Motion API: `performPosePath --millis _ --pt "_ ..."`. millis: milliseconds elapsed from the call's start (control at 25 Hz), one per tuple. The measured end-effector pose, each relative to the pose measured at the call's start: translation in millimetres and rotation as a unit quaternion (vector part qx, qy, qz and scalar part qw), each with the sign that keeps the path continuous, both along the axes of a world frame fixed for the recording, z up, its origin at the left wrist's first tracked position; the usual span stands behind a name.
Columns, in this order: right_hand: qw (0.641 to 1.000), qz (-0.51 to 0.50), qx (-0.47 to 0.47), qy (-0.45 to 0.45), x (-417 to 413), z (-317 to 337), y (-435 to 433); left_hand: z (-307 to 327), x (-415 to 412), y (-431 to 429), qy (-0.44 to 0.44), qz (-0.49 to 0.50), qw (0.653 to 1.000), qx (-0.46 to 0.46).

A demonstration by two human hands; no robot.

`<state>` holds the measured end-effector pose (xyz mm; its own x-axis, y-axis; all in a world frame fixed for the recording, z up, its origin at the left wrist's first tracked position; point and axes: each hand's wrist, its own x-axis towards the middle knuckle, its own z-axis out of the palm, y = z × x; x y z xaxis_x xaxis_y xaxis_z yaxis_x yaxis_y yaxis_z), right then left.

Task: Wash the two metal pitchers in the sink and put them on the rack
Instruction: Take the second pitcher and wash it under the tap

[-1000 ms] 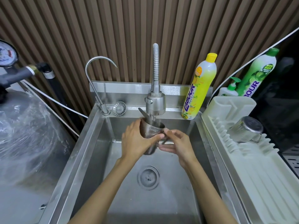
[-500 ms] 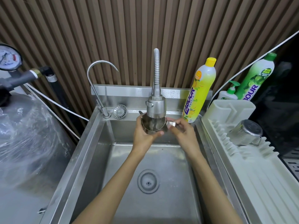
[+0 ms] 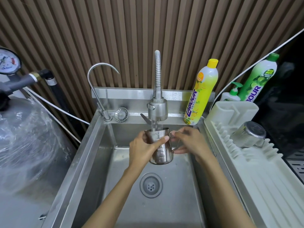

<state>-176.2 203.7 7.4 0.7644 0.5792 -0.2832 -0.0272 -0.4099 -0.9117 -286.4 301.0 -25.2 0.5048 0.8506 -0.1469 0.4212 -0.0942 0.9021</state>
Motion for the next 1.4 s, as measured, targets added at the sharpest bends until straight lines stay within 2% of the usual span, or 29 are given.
performPosePath --millis 80,160,240,280,360,400,480,520,600,640,720,760,840,880,960,1040,1080,1160,1240,1320,1400 --pt "0.986 0.001 -0.074 -0.15 1.6 12.5 -3.2 -5.8 6.4 -1.3 -0.068 -0.038 0.991 -0.108" --pt "0.955 -0.005 -0.098 -0.279 -2.2 15.0 -4.5 -11.3 14.9 -2.0 -0.141 -0.066 0.972 -0.177" --pt "0.948 -0.014 -0.052 -0.313 -8.4 9.9 -2.5 -14.6 22.4 -0.2 -0.19 -0.057 0.965 -0.174" --pt "0.961 -0.02 0.002 -0.277 -9.9 2.3 0.2 -14.9 24.4 2.2 -0.206 -0.044 0.965 -0.154" --pt "0.982 -0.03 0.121 -0.141 -13.0 -15.0 6.6 -9.5 22.7 8.7 -0.218 -0.025 0.973 -0.065" --pt "0.982 -0.032 0.177 -0.052 -14.3 -23.3 9.4 -4.9 19.9 12.1 -0.208 -0.025 0.978 -0.004" --pt "0.954 -0.025 0.262 0.142 -17.4 -38.0 14.2 5.1 12.9 15.4 -0.154 -0.038 0.979 0.127" --pt "0.935 -0.022 0.282 0.213 -19.2 -41.9 14.7 8.9 8.7 14.6 -0.11 -0.04 0.977 0.181" --pt "0.936 -0.011 0.254 0.244 -21.1 -40.9 11.9 13.5 2.8 9.0 -0.025 -0.025 0.969 0.244" --pt "0.948 -0.003 0.225 0.226 -21.1 -37.8 9.3 13.3 1.4 5.4 0.002 -0.009 0.97 0.243" --pt "0.973 -0.001 0.158 0.17 -18.3 -28.4 3.4 7.4 2.0 -1.2 0.023 0.019 0.982 0.185" --pt "0.985 -0.009 0.122 0.119 -14.7 -23.1 -0.6 5.3 3.7 -3.8 0.029 0.017 0.99 0.14" --pt "0.998 -0.028 0.029 -0.055 -6.0 -11.3 -8.7 2.3 9.7 -4.8 0.028 -0.034 0.999 0.031" --pt "0.989 -0.03 -0.015 -0.144 -2.4 -5.2 -12.0 0.4 13.0 -3.1 0.006 -0.064 0.997 -0.032" --pt "0.964 -0.02 -0.049 -0.26 0.2 3.2 -15.8 -3.5 19.0 1.1 -0.071 -0.104 0.981 -0.149" --pt "0.948 -0.005 -0.037 -0.317 -2.7 3.4 -15.8 -8.9 25.5 5.0 -0.157 -0.106 0.963 -0.194" --pt "0.948 -0.002 -0.019 -0.317 -4.2 0.8 -13.6 -11.5 27.8 6.8 -0.196 -0.095 0.956 -0.194" --pt "0.971 0.002 0.046 -0.236 -6.1 -11.2 -6.2 -11.5 27.9 9.5 -0.239 -0.067 0.957 -0.151" --pt "0.988 0.006 0.126 -0.09 -11.4 -29.5 1.4 -7.9 22.7 13.2 -0.223 -0.039 0.974 -0.023" --pt "0.976 0.009 0.204 0.077 -17.6 -48.3 7.8 -1.0 13.6 12.9 -0.169 -0.044 0.975 0.135" --pt "0.944 0.011 0.26 0.203 -23.0 -57.2 9.6 4.5 5.8 9.6 -0.102 -0.056 0.964 0.238"
